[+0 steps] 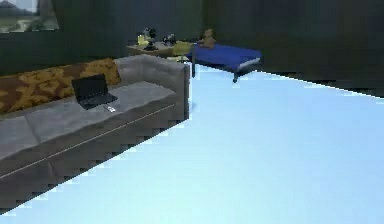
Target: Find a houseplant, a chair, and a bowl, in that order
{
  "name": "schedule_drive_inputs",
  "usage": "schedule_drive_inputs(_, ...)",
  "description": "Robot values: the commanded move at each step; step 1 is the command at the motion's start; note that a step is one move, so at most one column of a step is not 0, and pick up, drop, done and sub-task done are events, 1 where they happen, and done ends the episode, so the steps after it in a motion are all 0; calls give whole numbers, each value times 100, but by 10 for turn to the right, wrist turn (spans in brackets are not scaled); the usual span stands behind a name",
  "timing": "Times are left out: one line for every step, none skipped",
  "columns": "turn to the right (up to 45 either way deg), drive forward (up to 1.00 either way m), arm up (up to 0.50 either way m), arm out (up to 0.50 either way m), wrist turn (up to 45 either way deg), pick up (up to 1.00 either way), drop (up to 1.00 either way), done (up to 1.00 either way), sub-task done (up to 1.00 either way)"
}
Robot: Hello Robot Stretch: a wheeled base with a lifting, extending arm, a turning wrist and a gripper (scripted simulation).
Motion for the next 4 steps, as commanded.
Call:
schedule_drive_inputs(-450, 0, 0, 0, 0, 0, 0, 0, 0)
schedule_drive_inputs(-450, 0, 0, 0, 0, 0, 0, 0, 0)
schedule_drive_inputs(-360, 0, 0, 0, 0, 0, 0, 0, 0)
schedule_drive_inputs(0, 20, 0, 0, 0, 0, 0, 0, 0)
